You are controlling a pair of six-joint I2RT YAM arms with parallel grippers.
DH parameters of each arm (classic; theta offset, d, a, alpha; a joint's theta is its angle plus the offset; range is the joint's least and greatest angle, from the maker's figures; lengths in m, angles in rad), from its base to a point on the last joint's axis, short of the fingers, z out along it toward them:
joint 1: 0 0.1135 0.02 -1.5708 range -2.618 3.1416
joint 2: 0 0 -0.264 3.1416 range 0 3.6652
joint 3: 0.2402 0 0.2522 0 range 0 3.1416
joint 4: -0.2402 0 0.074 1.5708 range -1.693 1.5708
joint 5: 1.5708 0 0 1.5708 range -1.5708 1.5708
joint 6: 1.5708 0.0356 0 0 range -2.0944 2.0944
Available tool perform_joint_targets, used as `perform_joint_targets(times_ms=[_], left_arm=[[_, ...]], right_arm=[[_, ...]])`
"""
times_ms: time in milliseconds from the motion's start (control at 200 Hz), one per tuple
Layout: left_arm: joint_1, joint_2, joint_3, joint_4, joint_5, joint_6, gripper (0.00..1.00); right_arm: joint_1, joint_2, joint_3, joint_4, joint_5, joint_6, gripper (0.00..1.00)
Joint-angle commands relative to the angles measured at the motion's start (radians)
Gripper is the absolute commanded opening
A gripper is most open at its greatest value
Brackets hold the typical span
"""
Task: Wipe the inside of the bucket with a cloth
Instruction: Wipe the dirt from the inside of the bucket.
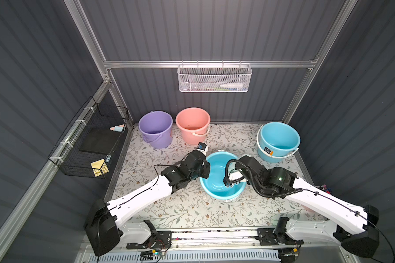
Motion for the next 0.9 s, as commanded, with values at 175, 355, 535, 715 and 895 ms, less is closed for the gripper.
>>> perform_joint_targets(times_ms=[175, 355, 535, 715, 895], left_arm=[[-0.005, -0.039, -0.013, 0.011, -0.031, -0.071, 0.0], [-0.005, -0.052, -0.048, 0.041, -0.034, -0.073, 0.0], [-0.005, -0.061, -0.081, 0.042, -0.031, -0.074, 0.0], [-0.004, -0.052, -0.083, 0.046, -0.026, -0.071, 0.0], [-0.005, -0.059, -0.082, 0.045, -0.023, -0.072, 0.0]], right_arm=[[0.027, -0.02, 0.017, -0.311, -0.396, 0.325, 0.0], [0.028, -0.013, -0.035, -0.113, -0.742, 0.414, 0.0], [0.029, 0.029, -0.11, 0.227, -0.912, 0.568, 0.0], [0.029, 0.103, -0.162, 0.534, -0.815, 0.738, 0.0], [0.022, 0.157, -0.166, 0.719, -0.477, 0.944, 0.0]])
